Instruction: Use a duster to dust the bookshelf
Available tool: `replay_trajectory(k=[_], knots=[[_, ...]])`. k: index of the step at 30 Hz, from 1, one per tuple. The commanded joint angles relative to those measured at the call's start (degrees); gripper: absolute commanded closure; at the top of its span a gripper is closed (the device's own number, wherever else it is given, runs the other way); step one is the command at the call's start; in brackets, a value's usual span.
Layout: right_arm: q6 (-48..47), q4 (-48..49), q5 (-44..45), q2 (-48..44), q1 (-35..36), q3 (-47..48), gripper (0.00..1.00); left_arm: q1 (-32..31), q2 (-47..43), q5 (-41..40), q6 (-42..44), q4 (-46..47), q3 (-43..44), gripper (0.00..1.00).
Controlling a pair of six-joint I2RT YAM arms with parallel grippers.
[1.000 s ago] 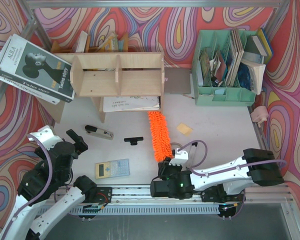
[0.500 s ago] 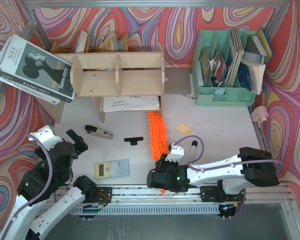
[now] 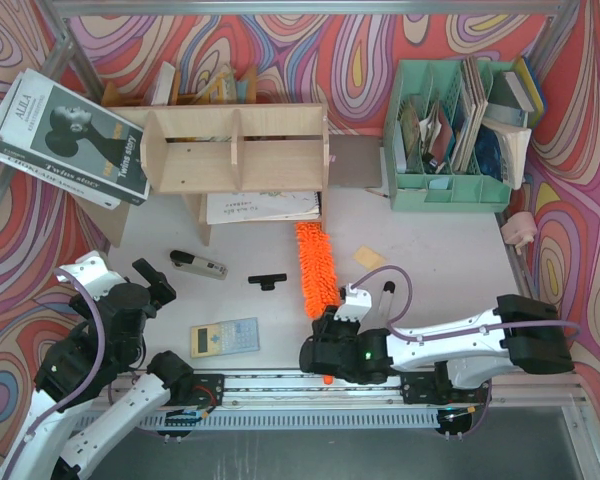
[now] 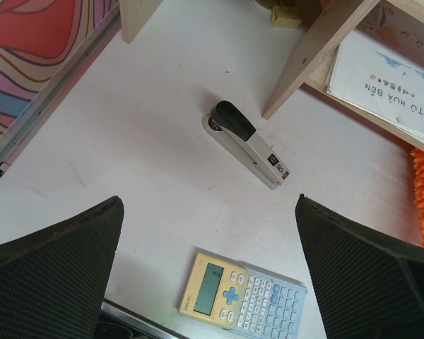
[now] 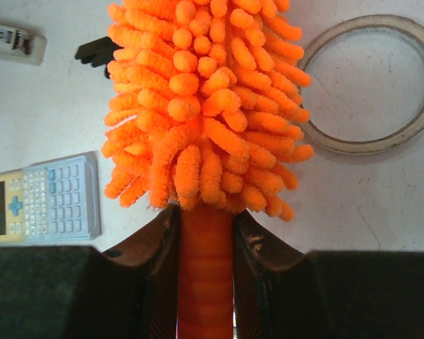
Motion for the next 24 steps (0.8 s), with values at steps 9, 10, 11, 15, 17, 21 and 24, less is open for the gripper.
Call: replay_trajectory(k=[9,10,11,15,17,21,24], knots=[[0.3,-0.1,1.3,3.0,-0.1,0.3,1.00,-0.2,-0.4,-0.3,0.9,0.3,0.0,0.02],[-0.7,1.2,0.0,3.3,-0.8,0.1,1.00,-0.2,-0.5,-0.3,0.9,0.3,0.0,0.02],[-1.7,2.5,-1.4,3.4,-1.5,-0.3,1.00,-0.2,-0.7,-0.4,0.8,0.2,0.0,0.02],[-4.5,5.1,-3.9,3.9,-2.9,-0.5,1.00,-0.2,-1.2,-0.4,0.8,0.2,-0.1,0.02],[-5.4,5.2,-3.0,3.7,-2.9,0.2,1.00,-0.2,-1.2,-0.4,0.8,0.3,-0.1,0.02],[-12.5,10.9,-2.4,2.5,-2.8,-0.2,1.00,-0.2,-1.2,-0.2,0.9,0.3,-0.1,0.02],[-19.7,18.9,-4.8,2.7,-2.5,-0.6,1.00,-0.2,-1.3,-0.3,0.9,0.3,0.0,0.02]])
